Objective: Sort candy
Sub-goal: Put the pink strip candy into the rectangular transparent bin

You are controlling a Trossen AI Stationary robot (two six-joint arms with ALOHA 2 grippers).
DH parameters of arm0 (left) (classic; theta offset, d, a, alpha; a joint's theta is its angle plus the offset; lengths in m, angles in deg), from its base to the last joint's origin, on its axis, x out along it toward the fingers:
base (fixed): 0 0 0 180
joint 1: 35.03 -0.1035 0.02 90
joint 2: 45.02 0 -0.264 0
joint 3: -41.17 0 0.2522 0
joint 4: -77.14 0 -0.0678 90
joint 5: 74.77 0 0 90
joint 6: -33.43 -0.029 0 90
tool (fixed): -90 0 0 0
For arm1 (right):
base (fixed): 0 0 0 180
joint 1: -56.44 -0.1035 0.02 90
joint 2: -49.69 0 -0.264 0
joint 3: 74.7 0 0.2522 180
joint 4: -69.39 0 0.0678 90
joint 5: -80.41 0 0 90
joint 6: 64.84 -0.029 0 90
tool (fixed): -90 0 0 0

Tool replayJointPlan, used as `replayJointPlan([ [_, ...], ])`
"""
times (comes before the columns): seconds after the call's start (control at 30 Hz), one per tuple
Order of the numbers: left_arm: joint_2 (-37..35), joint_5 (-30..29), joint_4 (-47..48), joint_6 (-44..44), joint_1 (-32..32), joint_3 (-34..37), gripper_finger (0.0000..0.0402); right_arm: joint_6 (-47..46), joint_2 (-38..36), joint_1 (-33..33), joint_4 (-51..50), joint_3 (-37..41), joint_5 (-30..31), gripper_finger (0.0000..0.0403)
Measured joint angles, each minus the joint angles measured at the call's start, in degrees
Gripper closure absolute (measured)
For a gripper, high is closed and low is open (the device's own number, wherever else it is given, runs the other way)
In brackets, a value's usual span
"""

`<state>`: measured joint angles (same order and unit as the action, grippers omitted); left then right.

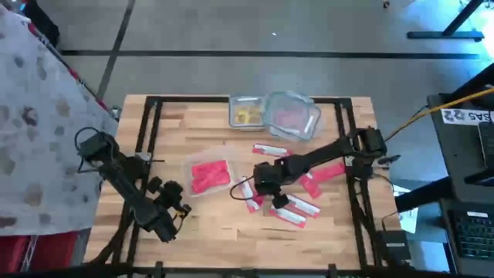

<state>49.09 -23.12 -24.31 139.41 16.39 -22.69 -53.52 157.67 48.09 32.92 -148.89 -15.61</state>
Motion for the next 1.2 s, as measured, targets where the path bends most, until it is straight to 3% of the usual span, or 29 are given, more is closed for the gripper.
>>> replayJointPlan([
  [0.27,-0.01,1.08,0.23,-0.02,0.02,0.00,0.0402,-8.72,-7.83,-3.13,-0.40,-3.83,4.79,0.0402],
  [0.4,0.01,5.98,1.46,-0.31,0.13,0.00,0.0402,-13.16,-8.17,-5.06,2.87,-9.02,8.70,0.0402],
  [0.5,-0.01,9.49,4.12,0.05,0.53,0.00,0.0402,-15.86,-7.12,-5.19,11.52,-13.63,13.30,0.0403],
  [0.63,-0.01,9.80,6.48,1.77,1.14,-0.02,0.0402,-15.81,-1.28,-3.28,16.67,-20.51,15.45,0.0403],
  [0.93,0.01,8.30,5.31,2.66,1.11,-0.03,0.0402,-12.08,17.86,1.79,14.79,-39.63,15.47,0.0401],
  [1.1,0.01,7.90,4.32,2.64,1.22,-0.02,0.0402,-12.49,22.56,3.96,13.49,-43.64,12.32,0.0398],
  [1.2,0.01,7.87,4.02,2.65,1.22,-0.02,0.0402,-13.06,23.87,4.44,13.30,-43.57,11.79,0.0374],
])
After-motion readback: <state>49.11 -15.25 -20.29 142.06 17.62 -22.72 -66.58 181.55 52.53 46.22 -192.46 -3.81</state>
